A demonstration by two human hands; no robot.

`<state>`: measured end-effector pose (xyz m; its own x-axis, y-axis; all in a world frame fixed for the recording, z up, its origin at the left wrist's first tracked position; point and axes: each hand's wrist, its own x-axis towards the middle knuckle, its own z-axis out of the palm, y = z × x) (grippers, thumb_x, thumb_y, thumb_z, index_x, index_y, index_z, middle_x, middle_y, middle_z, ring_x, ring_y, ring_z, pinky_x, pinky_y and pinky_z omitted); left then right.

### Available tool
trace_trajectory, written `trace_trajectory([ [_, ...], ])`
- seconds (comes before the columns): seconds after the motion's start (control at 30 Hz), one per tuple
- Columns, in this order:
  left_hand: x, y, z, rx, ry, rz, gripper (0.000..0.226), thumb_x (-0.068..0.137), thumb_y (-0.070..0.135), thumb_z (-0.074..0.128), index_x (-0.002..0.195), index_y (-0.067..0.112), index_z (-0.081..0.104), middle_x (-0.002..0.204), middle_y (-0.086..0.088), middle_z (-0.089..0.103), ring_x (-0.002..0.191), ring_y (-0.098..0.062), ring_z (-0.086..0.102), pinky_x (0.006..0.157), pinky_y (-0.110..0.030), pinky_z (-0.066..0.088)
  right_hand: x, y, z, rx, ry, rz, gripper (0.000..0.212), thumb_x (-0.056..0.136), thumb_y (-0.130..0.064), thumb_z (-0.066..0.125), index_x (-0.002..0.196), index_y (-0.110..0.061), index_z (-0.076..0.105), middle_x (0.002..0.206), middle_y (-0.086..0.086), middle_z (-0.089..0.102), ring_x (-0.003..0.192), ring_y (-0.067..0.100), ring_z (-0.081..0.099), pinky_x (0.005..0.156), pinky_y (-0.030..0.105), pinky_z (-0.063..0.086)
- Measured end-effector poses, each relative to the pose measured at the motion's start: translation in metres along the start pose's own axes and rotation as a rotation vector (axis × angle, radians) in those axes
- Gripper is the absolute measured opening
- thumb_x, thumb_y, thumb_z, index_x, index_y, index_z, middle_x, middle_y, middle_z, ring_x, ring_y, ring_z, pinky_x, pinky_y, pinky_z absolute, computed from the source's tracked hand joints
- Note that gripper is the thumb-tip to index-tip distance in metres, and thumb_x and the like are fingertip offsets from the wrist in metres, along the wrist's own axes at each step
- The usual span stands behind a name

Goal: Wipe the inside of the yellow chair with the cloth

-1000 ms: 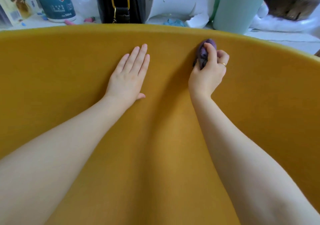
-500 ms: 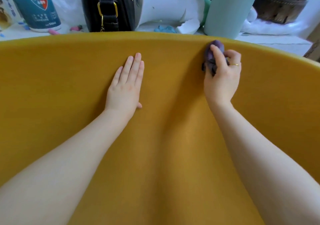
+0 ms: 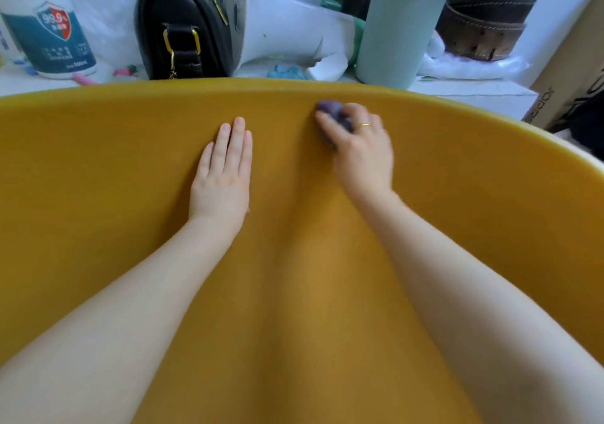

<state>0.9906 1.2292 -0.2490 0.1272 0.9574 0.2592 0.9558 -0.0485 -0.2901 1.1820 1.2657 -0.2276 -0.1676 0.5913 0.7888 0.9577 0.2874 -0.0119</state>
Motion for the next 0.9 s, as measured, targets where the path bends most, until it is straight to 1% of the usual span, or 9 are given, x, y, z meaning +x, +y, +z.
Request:
trace_trajectory([
  [0.1, -0.001, 0.018, -0.002, -0.015, 0.012, 0.07, 0.086, 0.094, 0.011, 0.048, 0.145, 0.009, -0.022, 0.15, -0.015, -0.03, 0.142, -0.03, -0.019, 0.115, -0.038, -0.008, -0.017, 0.059, -0.026, -0.151, 0.102, 0.071, 0.046, 0.071, -0.002, 0.059, 0.113, -0.02, 0.065, 0.108, 0.017, 0.063, 0.079, 0.037, 0.057, 0.06, 0.035, 0.043],
  [0.17, 0.004, 0.03, -0.001, -0.006, 0.037, 0.151, 0.098, 0.09, 0.025, 0.058, 0.145, 0.01, -0.023, 0.151, -0.015, -0.03, 0.142, -0.029, -0.019, 0.114, -0.038, -0.009, -0.025, 0.075, -0.033, -0.19, 0.148, 0.1, 0.047, 0.072, 0.001, 0.059, 0.114, -0.019, 0.065, 0.107, 0.017, 0.063, 0.08, 0.037, 0.056, 0.063, 0.036, 0.045],
  [0.27, 0.014, 0.041, 0.005, -0.021, 0.006, 0.178, 0.124, 0.075, 0.048, 0.069, 0.143, 0.006, -0.025, 0.151, -0.015, -0.03, 0.142, -0.029, -0.02, 0.113, -0.037, -0.009, -0.021, 0.057, -0.014, -0.078, 0.229, 0.188, 0.046, 0.07, 0.003, 0.06, 0.109, -0.019, 0.068, 0.095, 0.014, 0.064, 0.072, 0.035, 0.055, 0.062, 0.034, 0.047],
  [0.33, 0.017, 0.047, 0.012, -0.042, -0.012, 0.164, 0.135, 0.066, 0.056, 0.072, 0.141, 0.003, -0.027, 0.151, -0.015, -0.03, 0.142, -0.03, -0.02, 0.113, -0.038, -0.01, -0.024, 0.031, 0.009, -0.023, 0.157, 0.082, 0.04, 0.072, -0.002, 0.062, 0.108, -0.018, 0.068, 0.09, 0.013, 0.064, 0.069, 0.032, 0.054, 0.059, 0.031, 0.047],
  [0.43, 0.019, 0.053, 0.021, -0.036, 0.012, 0.142, 0.142, 0.063, 0.059, 0.072, 0.135, 0.001, -0.035, 0.151, -0.014, -0.03, 0.142, -0.03, -0.02, 0.111, -0.039, -0.013, -0.03, 0.004, 0.03, 0.008, 0.055, -0.047, 0.034, 0.078, -0.009, 0.062, 0.111, -0.018, 0.067, 0.097, 0.012, 0.065, 0.076, 0.031, 0.056, 0.056, 0.031, 0.048],
  [0.53, 0.018, 0.053, 0.02, -0.02, 0.008, 0.118, 0.142, 0.065, 0.06, 0.07, 0.131, 0.0, -0.04, 0.151, -0.013, -0.03, 0.142, -0.029, -0.019, 0.113, -0.038, -0.012, -0.028, 0.019, 0.017, -0.05, -0.07, -0.314, 0.032, 0.083, -0.012, 0.049, 0.107, -0.019, 0.068, 0.101, 0.012, 0.066, 0.08, 0.033, 0.059, 0.058, 0.033, 0.05],
  [0.6, 0.017, 0.053, 0.017, -0.002, -0.018, 0.114, 0.14, 0.065, 0.063, 0.068, 0.135, 0.001, -0.037, 0.15, -0.014, -0.032, 0.142, -0.029, -0.02, 0.114, -0.038, -0.01, -0.026, 0.051, -0.003, -0.097, -0.117, -0.386, 0.028, 0.085, -0.015, 0.048, 0.104, -0.019, 0.069, 0.102, 0.012, 0.066, 0.084, 0.034, 0.06, 0.062, 0.035, 0.052],
  [0.73, 0.014, 0.058, 0.011, 0.033, -0.04, 0.101, 0.137, 0.068, 0.062, 0.067, 0.137, 0.0, -0.033, 0.149, -0.016, -0.032, 0.142, -0.031, -0.021, 0.113, -0.039, -0.009, -0.029, 0.102, -0.046, -0.25, -0.009, -0.234, 0.03, 0.083, -0.004, 0.055, 0.11, -0.013, 0.063, 0.104, 0.014, 0.065, 0.085, 0.035, 0.058, 0.067, 0.038, 0.05],
  [0.9, 0.012, 0.064, 0.014, 0.056, -0.019, 0.149, 0.131, 0.072, 0.056, 0.068, 0.14, 0.002, -0.03, 0.151, -0.014, -0.029, 0.143, -0.03, -0.018, 0.113, -0.038, -0.009, -0.045, 0.07, -0.024, -0.09, -0.013, 0.018, 0.035, 0.069, 0.005, 0.049, 0.102, -0.001, 0.061, 0.091, 0.017, 0.063, 0.076, 0.036, 0.054, 0.068, 0.038, 0.043],
])
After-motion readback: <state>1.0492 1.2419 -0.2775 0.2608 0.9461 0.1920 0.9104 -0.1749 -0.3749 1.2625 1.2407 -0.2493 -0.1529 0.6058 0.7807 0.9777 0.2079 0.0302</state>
